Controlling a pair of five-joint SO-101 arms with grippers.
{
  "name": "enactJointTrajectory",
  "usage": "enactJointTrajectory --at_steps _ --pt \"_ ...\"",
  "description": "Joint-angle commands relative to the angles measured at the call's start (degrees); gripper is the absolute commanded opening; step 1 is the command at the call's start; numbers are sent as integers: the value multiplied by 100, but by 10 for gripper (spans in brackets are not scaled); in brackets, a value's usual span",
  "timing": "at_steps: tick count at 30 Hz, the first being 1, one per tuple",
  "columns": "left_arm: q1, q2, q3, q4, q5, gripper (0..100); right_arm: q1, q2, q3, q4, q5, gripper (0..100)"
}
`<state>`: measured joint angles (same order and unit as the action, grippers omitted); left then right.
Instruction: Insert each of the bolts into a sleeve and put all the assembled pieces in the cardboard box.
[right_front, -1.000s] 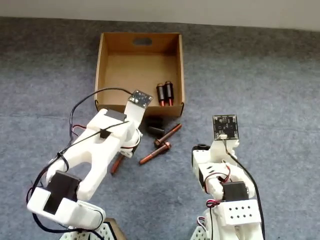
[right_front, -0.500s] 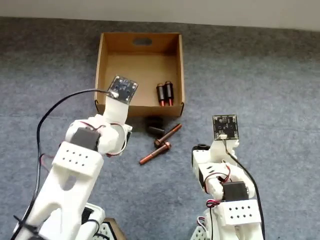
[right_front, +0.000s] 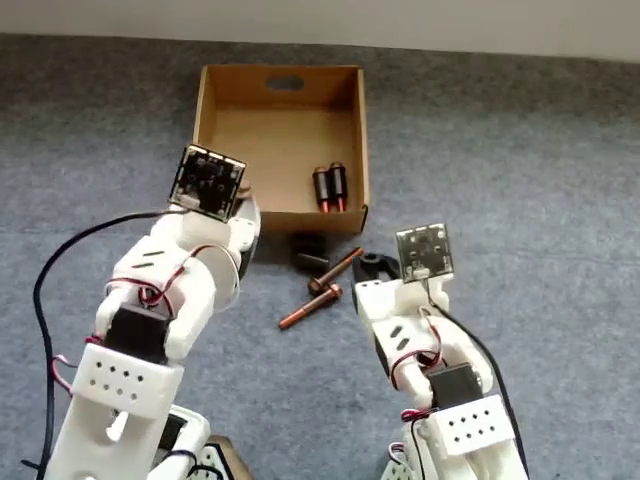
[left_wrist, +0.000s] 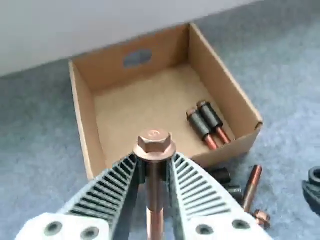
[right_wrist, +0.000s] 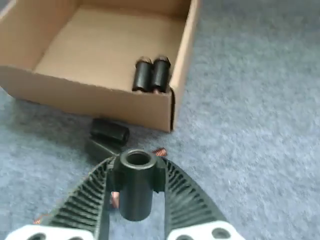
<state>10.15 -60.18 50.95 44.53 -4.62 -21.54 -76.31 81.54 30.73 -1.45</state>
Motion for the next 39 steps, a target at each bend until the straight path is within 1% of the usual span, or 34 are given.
enactJointTrajectory --at_steps 1,3,4,6,9,11,16,19,25,27,31,37,39 --pt "-4 -382 -22 -747 62 8 -295 -75 -277 -980 -9 7" --pt "4 -488 -22 -1125 114 8 -435 -57 -215 -1481 -9 7" --pt "57 -523 -22 -1266 281 8 -514 -48 -198 -1657 -9 7" --pt "127 -567 -22 -1451 879 8 -593 -66 -84 -1754 -9 7" --pt "286 -567 -22 -1591 1960 8 -567 -75 110 -1974 -9 7" --pt "444 -549 -22 -1670 2347 8 -470 -75 268 -2123 -9 7" --pt "1165 -549 -22 -1943 2171 8 -268 -75 365 -2404 -9 7" --pt "1499 -532 -22 -2286 2066 8 -277 -84 374 -2431 -9 7" --pt "1587 -514 303 -3341 2048 9 -268 -84 338 -2431 -9 7" --pt "1596 -382 374 -3543 2057 9 -268 -84 330 -2431 0 7" --pt "1604 92 286 -3560 2084 9 -268 -84 330 -2431 404 7" --pt "1613 470 110 -3560 2084 9 -268 -84 356 -2431 440 7" --pt "1710 497 119 -3560 2057 9 -268 -84 356 -2440 457 7"
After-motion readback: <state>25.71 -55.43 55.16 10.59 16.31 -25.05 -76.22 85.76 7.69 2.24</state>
